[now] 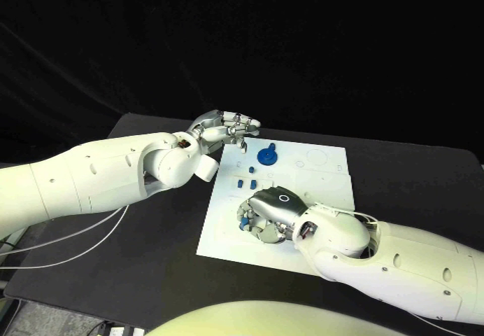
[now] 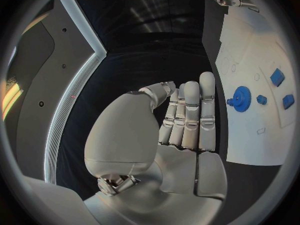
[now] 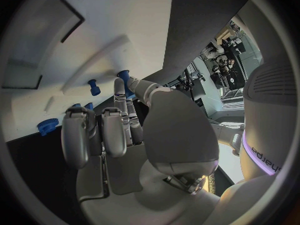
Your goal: Assemble the parts on the task board
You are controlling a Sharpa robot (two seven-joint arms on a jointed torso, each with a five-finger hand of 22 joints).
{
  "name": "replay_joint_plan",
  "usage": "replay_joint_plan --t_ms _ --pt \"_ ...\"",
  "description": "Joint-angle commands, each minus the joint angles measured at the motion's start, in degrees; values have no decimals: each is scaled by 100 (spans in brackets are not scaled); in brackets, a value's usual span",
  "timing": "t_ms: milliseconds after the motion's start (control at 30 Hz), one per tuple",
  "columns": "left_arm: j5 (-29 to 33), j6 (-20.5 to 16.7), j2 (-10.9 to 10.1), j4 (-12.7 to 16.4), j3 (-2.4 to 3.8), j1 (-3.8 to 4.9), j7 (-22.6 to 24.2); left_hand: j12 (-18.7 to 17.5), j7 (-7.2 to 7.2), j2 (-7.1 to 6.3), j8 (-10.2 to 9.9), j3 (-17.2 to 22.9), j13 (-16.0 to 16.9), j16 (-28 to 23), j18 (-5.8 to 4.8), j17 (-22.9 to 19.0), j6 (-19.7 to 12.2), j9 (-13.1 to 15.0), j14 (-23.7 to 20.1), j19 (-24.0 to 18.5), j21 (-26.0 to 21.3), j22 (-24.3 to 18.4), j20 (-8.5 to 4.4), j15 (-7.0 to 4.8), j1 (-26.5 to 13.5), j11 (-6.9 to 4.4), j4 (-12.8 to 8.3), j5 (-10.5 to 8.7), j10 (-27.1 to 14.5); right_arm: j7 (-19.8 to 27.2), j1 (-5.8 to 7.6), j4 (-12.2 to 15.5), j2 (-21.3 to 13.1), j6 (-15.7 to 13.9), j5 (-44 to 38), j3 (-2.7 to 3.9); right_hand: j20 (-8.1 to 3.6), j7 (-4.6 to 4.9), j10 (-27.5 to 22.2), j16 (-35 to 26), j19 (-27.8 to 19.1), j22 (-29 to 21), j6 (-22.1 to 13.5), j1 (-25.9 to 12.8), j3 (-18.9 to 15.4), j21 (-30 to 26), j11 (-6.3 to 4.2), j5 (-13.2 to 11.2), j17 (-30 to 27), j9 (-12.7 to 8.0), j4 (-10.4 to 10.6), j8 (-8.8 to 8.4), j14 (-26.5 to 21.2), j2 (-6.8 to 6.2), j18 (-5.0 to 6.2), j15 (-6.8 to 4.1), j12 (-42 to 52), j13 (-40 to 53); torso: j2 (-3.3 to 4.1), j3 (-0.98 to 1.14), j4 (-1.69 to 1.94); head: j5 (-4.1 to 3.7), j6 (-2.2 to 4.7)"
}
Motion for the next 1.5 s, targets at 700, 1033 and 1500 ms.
replay_joint_plan --t_ms 700,1033,1500 --pt "-10 93 -20 26 3 9 -1 35 4 46 33 20 7 37 39 -11 -42 6 -54 3 -41 -6 36 -6 -40 -17 10 36 -41 -270 -77 190 -111 -226 -272 -33 16 65 -101 -3 277 1117 -1210 -273 8 -61 42 -77 -22 -172 43 -679 239 -367 -17 -20 -166 56 -1 6 -8 -15 4" --pt "-10 98 -44 14 2 8 -8 45 3 51 37 22 7 40 39 -14 -47 7 -56 4 -44 -8 37 -5 -47 -16 16 37 -49 -32 -87 649 -515 -1054 -116 3 -53 -150 -72 -17 312 1158 -2163 -268 -394 10 -49 -140 -46 -450 175 -1039 236 -430 -34 -95 -35 196 -11 2 -13 -70 51" --pt "-10 96 -73 5 -15 7 -8 53 2 51 41 24 7 42 39 -17 -51 8 -58 4 -47 -10 37 -5 -49 -17 17 37 -56 502 412 1249 -2277 -969 3254 108 -38 40 381 56 372 1239 -328 -287 -683 154 -52 366 51 14 323 -179 267 -400 -67 -95 1319 1424 -47 -13 -52 -611 236"
